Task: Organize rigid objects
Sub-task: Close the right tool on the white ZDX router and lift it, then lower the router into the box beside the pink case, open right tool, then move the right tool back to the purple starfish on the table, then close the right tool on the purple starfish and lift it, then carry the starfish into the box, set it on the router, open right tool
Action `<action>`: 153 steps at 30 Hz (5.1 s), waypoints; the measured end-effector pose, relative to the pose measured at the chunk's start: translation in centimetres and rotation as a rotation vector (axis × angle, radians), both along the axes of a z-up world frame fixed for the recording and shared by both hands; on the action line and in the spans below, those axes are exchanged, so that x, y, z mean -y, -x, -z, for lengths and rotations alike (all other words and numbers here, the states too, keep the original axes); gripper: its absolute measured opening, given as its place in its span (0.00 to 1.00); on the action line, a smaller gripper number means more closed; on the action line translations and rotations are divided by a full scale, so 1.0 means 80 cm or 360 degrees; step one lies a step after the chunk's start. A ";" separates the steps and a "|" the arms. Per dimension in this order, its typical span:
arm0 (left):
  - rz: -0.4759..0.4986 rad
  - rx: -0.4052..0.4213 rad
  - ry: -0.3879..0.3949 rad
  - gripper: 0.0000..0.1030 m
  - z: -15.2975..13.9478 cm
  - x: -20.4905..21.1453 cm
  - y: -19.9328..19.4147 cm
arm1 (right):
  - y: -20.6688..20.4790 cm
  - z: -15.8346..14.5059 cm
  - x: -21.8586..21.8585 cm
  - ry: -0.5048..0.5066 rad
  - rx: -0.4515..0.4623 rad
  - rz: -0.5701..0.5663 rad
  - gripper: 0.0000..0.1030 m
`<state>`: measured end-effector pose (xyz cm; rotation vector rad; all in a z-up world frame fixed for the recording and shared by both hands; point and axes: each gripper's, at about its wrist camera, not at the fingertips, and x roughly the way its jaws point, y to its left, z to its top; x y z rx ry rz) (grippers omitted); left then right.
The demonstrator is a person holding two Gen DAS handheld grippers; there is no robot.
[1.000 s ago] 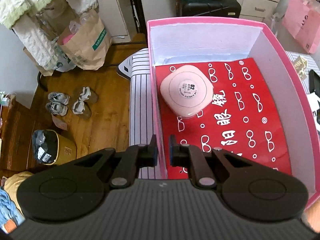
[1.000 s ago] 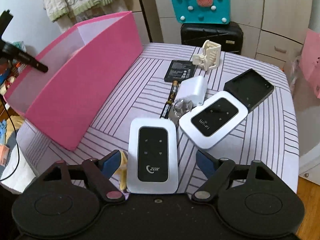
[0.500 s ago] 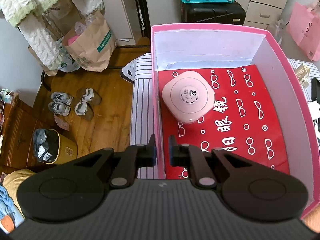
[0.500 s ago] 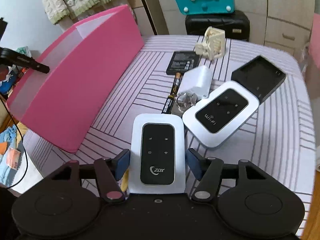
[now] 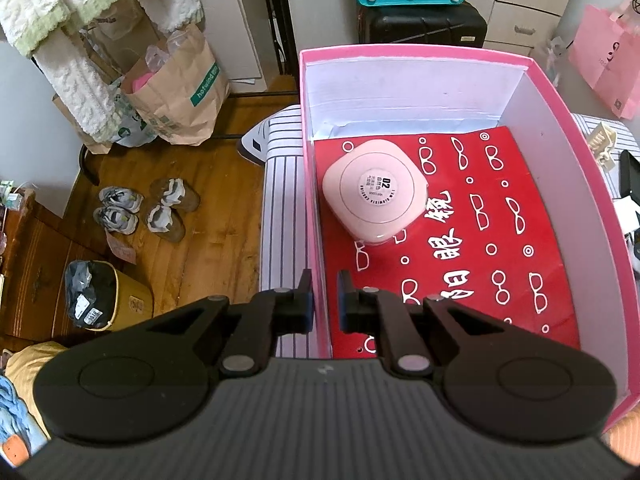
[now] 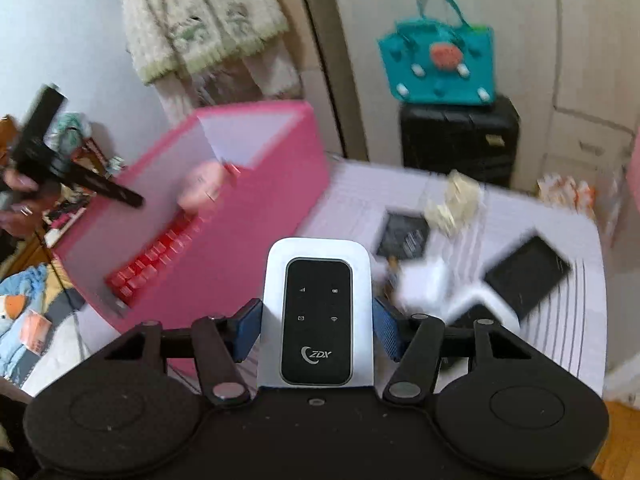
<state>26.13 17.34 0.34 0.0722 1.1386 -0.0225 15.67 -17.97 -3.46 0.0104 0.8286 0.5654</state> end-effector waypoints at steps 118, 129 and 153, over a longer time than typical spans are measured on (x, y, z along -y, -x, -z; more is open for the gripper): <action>0.0067 0.0036 0.0008 0.10 0.007 0.002 -0.005 | 0.089 0.073 -0.032 0.0556 -0.0195 -0.0147 0.28; 0.0054 0.0038 0.0037 0.10 0.009 -0.004 -0.001 | 0.079 0.090 -0.029 0.0496 -0.0310 -0.0130 0.36; 0.0056 0.0050 0.0068 0.10 0.009 -0.009 0.002 | 0.092 0.051 -0.024 0.0519 -0.0091 -0.0038 0.28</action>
